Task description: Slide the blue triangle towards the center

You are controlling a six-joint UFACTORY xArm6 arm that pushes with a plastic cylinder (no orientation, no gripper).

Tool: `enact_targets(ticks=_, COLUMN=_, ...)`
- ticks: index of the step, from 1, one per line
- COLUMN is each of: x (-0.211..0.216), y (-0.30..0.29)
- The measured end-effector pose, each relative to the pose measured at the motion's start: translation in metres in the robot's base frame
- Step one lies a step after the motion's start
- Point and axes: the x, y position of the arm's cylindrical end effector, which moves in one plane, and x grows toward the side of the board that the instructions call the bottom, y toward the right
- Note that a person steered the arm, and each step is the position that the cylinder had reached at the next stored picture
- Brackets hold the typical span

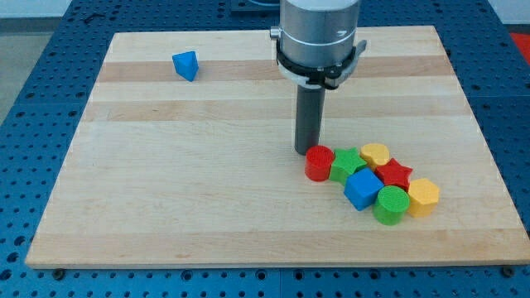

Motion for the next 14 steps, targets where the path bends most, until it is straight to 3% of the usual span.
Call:
enact_targets(ticks=1, x=-0.028, y=-0.005)
enact_targets(ticks=5, x=-0.24, y=-0.127)
enact_targets(ticks=6, x=-0.211, y=-0.177)
enact_targets(ticks=7, x=-0.151, y=-0.216)
enact_targets(ticks=8, x=-0.126, y=-0.233)
enact_targets(ticks=9, x=-0.146, y=-0.251)
enact_targets(ticks=11, x=-0.077, y=-0.244)
enact_targets(ticks=12, x=-0.076, y=-0.205)
enact_targets(ticks=14, x=-0.026, y=-0.181)
